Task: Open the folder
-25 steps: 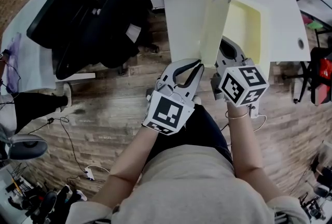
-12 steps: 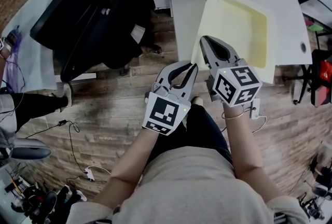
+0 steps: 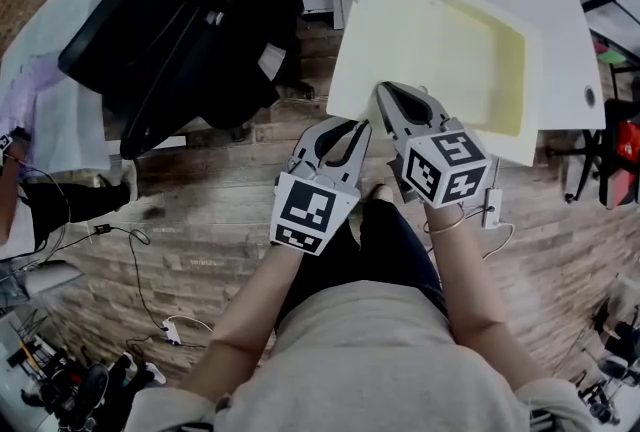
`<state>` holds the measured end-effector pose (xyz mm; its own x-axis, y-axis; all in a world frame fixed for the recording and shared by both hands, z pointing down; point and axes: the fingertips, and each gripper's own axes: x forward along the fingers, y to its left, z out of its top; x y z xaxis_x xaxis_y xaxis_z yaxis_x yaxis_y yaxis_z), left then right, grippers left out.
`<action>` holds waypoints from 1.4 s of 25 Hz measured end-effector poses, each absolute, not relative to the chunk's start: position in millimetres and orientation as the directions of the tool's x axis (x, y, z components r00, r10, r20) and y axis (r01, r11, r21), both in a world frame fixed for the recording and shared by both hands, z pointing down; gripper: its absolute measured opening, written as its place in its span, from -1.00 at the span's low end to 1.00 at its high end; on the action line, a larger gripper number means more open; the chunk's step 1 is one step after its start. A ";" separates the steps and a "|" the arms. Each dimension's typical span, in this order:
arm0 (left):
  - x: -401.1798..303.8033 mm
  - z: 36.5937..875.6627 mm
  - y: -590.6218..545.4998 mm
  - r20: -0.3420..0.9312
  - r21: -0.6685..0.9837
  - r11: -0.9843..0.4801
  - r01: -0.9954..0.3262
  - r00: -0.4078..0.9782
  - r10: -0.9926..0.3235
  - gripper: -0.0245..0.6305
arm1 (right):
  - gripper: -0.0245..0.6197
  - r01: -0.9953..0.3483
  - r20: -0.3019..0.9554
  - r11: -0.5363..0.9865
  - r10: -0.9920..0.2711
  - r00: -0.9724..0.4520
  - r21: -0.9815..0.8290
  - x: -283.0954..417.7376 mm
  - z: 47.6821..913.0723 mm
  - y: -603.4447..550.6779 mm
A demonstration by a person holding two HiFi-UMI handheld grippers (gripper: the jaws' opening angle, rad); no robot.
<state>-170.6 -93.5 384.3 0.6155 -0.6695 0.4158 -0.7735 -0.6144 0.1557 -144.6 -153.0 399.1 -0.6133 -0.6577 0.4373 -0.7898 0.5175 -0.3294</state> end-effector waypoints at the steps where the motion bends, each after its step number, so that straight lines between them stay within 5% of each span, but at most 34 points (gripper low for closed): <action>1: -173.1 386.6 -94.2 0.418 0.174 -0.606 -0.776 0.616 -0.668 -0.82 | -0.86 -0.790 0.445 0.518 -0.652 -0.613 -0.328 -146.3 402.0 -151.6; 35: -219.2 457.8 -111.3 0.482 0.464 -0.382 -0.799 0.590 -0.648 -0.82 | -0.86 -0.834 0.519 0.476 -0.657 -0.548 -0.278 -123.2 425.8 -114.9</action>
<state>-219.2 -111.3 457.8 0.5896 -0.6482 0.4818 -0.7991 -0.3817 0.4644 -123.2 -114.9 425.8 -0.5478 -0.6565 0.5186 -0.8342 0.4761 -0.2784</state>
